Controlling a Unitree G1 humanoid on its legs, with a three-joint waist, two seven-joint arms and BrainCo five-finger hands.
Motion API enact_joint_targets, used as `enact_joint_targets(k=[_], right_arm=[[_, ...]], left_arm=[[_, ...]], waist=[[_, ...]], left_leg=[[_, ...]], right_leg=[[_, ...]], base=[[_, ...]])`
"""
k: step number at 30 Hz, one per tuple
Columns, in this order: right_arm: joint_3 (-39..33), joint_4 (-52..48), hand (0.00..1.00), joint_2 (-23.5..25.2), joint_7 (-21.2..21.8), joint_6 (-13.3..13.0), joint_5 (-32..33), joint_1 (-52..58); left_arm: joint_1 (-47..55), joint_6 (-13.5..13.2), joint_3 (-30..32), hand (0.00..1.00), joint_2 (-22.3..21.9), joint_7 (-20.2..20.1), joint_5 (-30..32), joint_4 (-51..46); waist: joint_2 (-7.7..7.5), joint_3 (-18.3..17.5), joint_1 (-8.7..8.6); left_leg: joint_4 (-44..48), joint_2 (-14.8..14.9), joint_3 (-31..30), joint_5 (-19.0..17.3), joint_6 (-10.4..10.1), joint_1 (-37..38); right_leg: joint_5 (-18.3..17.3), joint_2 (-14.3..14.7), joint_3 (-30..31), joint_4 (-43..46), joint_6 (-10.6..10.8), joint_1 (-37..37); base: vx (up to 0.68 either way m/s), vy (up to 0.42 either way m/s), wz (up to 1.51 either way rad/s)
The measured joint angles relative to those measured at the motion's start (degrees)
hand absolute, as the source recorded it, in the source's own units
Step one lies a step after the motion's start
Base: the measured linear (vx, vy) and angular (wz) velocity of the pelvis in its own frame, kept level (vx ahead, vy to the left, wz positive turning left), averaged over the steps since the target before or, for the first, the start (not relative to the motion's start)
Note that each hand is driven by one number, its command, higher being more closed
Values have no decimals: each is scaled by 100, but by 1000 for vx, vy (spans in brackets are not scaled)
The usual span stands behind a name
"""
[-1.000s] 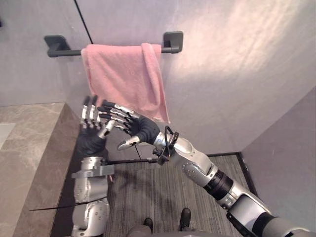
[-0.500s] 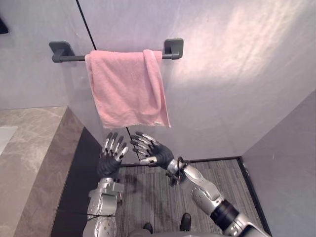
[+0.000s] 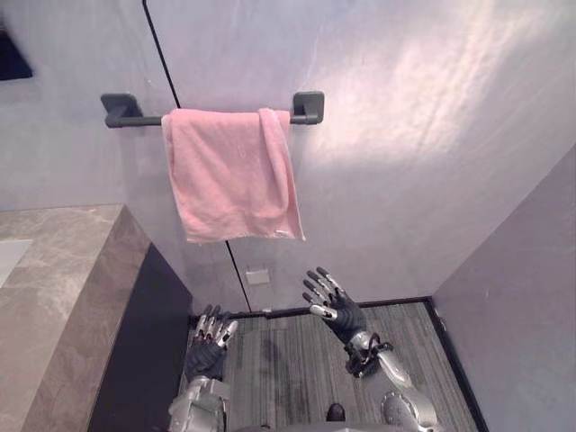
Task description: Organize washtable
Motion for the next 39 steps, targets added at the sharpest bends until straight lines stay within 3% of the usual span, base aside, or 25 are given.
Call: enact_joint_targets(k=[5, 7, 12, 14, 17, 19, 21, 23, 24, 26, 27, 28, 29, 33, 34, 35, 36, 39], right_arm=[[-556, 901, 0, 13, -286, -160, -758, 140], [-1176, 2171, 0, 10, -545, -175, -1196, 136], [-2430, 4161, 0, -12, -1172, -145, -1892, 251], [-2846, 4506, 0, -13, -1278, -137, -1985, 376], [-3200, 4657, 0, 36, -1343, -136, -2012, 368], [-3253, 4720, 0, 61, -1394, -133, -2038, 313], [-3372, 4867, 0, 114, -1431, -132, -2071, 168], [-3410, 4965, 0, 236, -1459, -119, -2092, -20], [-3397, 4960, 0, 258, -1460, -116, -2111, -34], [-3387, 5009, 0, 347, -1473, -106, -2152, -46], [-3329, 5155, 0, 447, -1535, -96, -2257, -156], [-3312, 5172, 0, 437, -1556, -63, -2326, -232], [-3166, 5167, 0, 378, -1592, 1, -2498, -388], [-2647, 5201, 0, -63, -1692, 57, -3150, -1358], [-2606, 5240, 0, -103, -1692, 61, -3261, -1505], [-2523, 5306, 0, -134, -1690, 61, -3448, -1680], [-2490, 5325, 0, -127, -1691, 49, -3498, -1755], [-2503, 5384, 0, -128, -1708, 40, -3467, -1939]], left_arm=[[-139, -30, 3, 0, 9, 13, 730, 1161], [-550, -50, 73, 0, -12, 44, 1065, 2295], [-998, -185, 623, 0, -78, 363, 1576, 3885], [-996, -210, 863, 0, -73, 439, 1681, 4383], [-1029, -247, 1062, 0, -35, 515, 1675, 4667], [-1039, -248, 1202, 0, -31, 548, 1677, 4803], [-1091, -240, 1249, 0, -9, 619, 1673, 4919], [-1280, -201, 1215, 0, 136, 626, 1680, 4938], [-1378, -199, 1209, 0, 196, 627, 1680, 4932], [-1482, -217, 1215, 0, 280, 625, 1681, 4922], [-1562, -241, 1215, 0, 381, 632, 1677, 4878], [-1592, -242, 1215, 0, 388, 636, 1662, 4879], [-1655, -242, 1202, 0, 340, 658, 1572, 4878], [-1762, -288, 1013, 0, 37, 785, 1103, 4910], [-1757, -301, 1011, 0, 4, 792, 1009, 4941], [-1744, -371, 1022, 0, -37, 819, 807, 5009], [-1750, -411, 1060, 0, -59, 829, 727, 5046], [-1733, -463, 1530, 0, -109, 868, 636, 5096]], waist=[[22, 12, 2], [29, 5, -1], [105, 55, -29], [181, 71, -30], [177, 74, -28], [169, 91, -19], [216, 183, -15], [147, 314, -42], [35, 351, -43], [-164, 407, 3], [-343, 429, 33], [-370, 441, 34], [-344, 477, 141], [233, 761, 187], [273, 766, 165], [279, 756, 160], [272, 757, 165], [47, 764, 167]], left_leg=[[128, 56, 274, -183, -10, 135], [121, 51, 265, -194, -3, 182], [-28, 38, 123, -193, -7, 475], [-91, 37, 91, -193, -7, 655], [-161, 17, -7, -191, -3, 686], [-192, 21, -3, -191, -4, 738], [-192, 45, -51, -195, -2, 769], [1, 36, -373, -68, 66, 527], [40, -3, -567, -12, 32, 409], [127, -114, -1031, 57, -24, 242], [240, -267, -1414, 144, -126, -56], [245, -304, -1494, 213, -170, -132], [216, -318, -1613, 372, -226, -281], [53, -97, -1920, 878, -436, -816], [-68, -75, -1907, 1061, -443, -830], [-400, -31, -1840, 1427, -469, -806], [-372, 1, -1669, 1427, -428, -839], [362, 30, -630, 1008, -191, -953]], right_leg=[[-12, -7, -68, 1, 12, 110], [-13, -13, -81, 1, 11, 157], [-97, -34, -188, 2, 60, 440], [-144, -38, -252, 2, 65, 607], [-178, -66, -337, 7, 111, 647], [-200, -86, -380, 31, 124, 706], [-438, -141, -450, 469, 160, 602], [-1192, -416, -310, 2240, 146, -130], [-1608, -608, -204, 3281, 131, -397], [-1930, -901, 22, 4197, 312, -381], [-2217, -934, 387, 3969, 427, -162], [-2333, -948, 407, 3833, 428, -138], [-2461, -911, 391, 3592, 459, -38], [-2512, -579, 41, 2833, 299, 26], [-2483, -565, -53, 2803, 251, 21], [-2400, -570, -258, 2724, 121, -16], [-2356, -570, -352, 2682, 55, -47], [-2124, -758, -673, 2553, -61, -175]], base=[[-17, 34, -29], [2, 35, 1], [38, 49, 14], [64, 52, 12], [25, 42, 16], [34, 37, 18], [14, 39, 27], [-36, -11, 84], [-18, -74, 116], [31, -185, 137], [7, -300, 149], [-12, -359, 142], [-82, -243, 95], [-182, -181, 66], [-259, -139, 67], [-221, -90, 58], [-231, -84, 59], [-125, -43, 56]])
